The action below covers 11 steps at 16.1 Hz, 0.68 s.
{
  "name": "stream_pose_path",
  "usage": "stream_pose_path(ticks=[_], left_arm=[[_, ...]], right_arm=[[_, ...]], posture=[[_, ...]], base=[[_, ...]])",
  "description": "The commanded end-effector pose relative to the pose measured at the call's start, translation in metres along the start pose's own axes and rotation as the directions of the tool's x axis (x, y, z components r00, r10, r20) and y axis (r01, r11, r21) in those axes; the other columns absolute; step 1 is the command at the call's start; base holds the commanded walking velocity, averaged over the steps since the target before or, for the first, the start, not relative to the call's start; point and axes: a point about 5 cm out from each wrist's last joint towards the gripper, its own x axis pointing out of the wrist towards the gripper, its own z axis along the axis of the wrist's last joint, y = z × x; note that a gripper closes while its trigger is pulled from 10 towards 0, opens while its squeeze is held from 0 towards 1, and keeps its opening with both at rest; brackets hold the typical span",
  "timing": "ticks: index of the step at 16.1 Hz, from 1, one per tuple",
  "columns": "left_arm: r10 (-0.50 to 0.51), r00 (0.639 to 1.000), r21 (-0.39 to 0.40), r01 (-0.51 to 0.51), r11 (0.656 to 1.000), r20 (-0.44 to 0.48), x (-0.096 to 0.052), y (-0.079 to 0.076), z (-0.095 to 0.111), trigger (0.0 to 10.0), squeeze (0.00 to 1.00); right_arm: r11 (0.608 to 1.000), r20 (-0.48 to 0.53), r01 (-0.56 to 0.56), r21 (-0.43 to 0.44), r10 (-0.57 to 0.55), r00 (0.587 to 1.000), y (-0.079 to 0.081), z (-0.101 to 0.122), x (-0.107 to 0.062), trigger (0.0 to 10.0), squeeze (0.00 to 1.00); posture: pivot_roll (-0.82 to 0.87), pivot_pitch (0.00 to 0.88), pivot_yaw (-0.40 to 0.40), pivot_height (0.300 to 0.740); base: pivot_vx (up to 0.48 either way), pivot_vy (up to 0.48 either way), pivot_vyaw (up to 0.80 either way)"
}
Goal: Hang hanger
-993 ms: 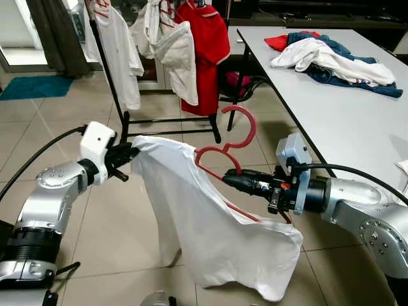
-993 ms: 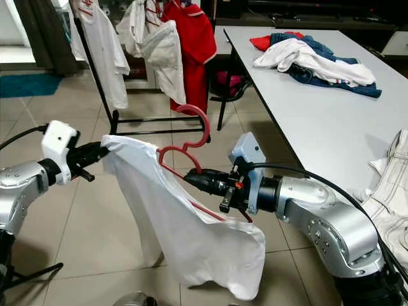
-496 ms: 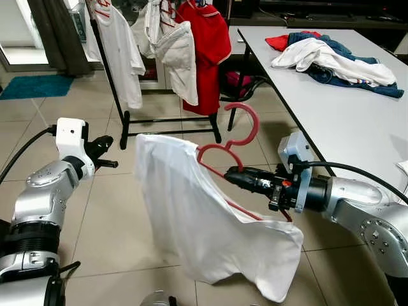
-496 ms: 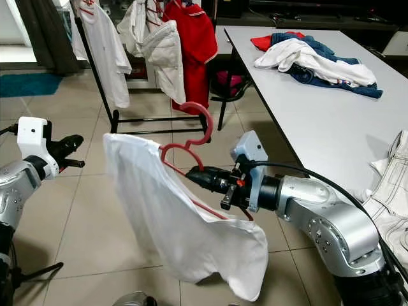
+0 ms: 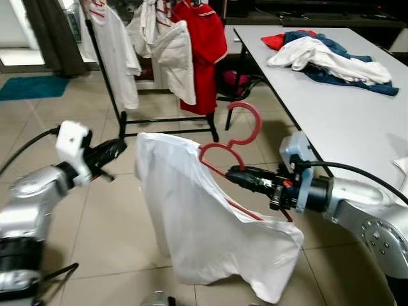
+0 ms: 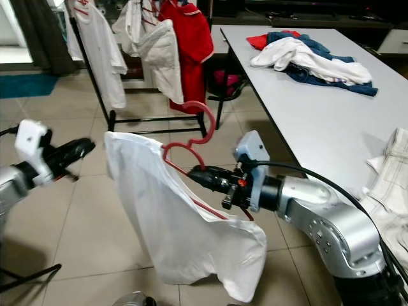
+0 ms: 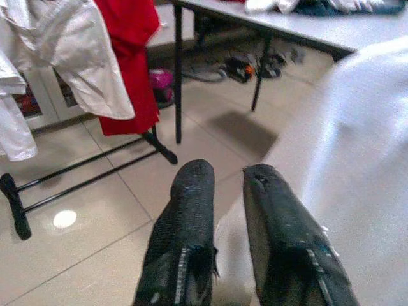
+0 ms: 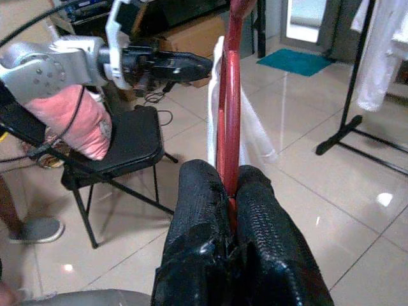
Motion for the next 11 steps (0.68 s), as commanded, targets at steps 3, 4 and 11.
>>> stream_pose_path(ticks=[3, 4, 11], left_arm=[[-0.148, 0.988, 0.05, 0.15, 0.987, -0.037, -0.009, -0.003, 0.006, 10.0, 1.0], [-0.193, 0.98, 0.045, 0.195, 0.98, -0.042, -0.009, -0.006, 0.007, 10.0, 1.0], [-0.116, 0.991, 0.159, 0.125, 0.979, -0.063, 0.013, -0.002, 0.009, 10.0, 1.0]], right_arm=[[1.0, 0.018, 0.004, -0.006, -0.004, 1.0, -0.002, 0.004, -0.001, 10.0, 0.0], [1.0, 0.02, 0.0, -0.004, 0.0, 1.0, -0.002, 0.003, 0.0, 10.0, 0.0], [1.0, 0.02, -0.003, 0.007, 0.002, 1.0, 0.001, -0.001, 0.001, 10.0, 0.0]], posture=[[-0.03, 0.001, -0.012, 0.74], [-0.03, 0.0, -0.011, 0.74], [-0.04, 0.0, 0.006, 0.74]], base=[[0.0, 0.0, 0.0], [0.0, 0.0, 0.0], [0.0, 0.0, 0.0]])
